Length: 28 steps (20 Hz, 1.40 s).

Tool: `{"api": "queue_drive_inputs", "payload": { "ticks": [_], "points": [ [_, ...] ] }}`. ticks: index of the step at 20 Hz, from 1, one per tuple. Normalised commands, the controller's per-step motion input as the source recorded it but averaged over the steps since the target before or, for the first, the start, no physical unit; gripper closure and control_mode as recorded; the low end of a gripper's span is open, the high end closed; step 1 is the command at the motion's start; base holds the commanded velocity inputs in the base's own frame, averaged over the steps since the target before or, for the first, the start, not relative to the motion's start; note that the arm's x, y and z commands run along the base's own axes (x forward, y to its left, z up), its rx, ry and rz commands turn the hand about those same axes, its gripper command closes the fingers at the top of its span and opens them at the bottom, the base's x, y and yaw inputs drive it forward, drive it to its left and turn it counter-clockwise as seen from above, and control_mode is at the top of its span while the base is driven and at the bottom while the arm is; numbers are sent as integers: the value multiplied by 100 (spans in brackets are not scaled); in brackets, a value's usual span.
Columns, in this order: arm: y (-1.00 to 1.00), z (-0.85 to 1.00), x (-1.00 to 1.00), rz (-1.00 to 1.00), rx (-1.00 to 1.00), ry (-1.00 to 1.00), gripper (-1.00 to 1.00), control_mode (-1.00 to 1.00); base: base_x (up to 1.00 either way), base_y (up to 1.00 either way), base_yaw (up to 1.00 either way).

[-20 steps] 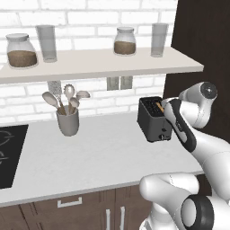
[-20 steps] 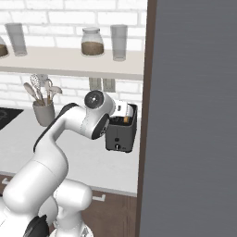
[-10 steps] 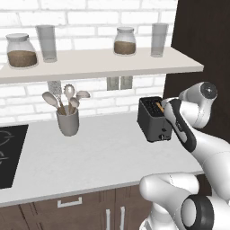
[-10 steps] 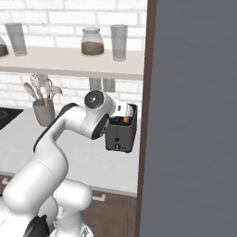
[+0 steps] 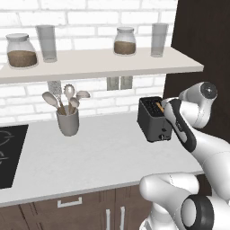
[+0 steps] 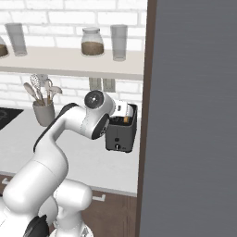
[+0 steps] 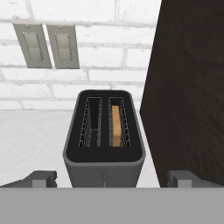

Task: Start the toaster. Once the lever pops up, take the bread to the plate on the dining counter.

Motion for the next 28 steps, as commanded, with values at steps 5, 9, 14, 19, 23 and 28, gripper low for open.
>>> {"api": "queue_drive_inputs", "payload": {
  "ticks": [5, 9, 14, 19, 23, 28],
  "points": [
    [0, 0, 0, 0, 0, 0, -100, -100, 0, 0, 0],
    [0, 0, 0, 0, 0, 0, -100, -100, 0, 0, 0],
    [0, 0, 0, 0, 0, 0, -100, -100, 0, 0, 0],
    [0, 0, 0, 0, 0, 0, -100, -100, 0, 0, 0],
    [0, 0, 0, 0, 0, 0, -100, -100, 0, 0, 0],
    [0, 0, 0, 0, 0, 0, -100, -100, 0, 0, 0]
  ]
}}
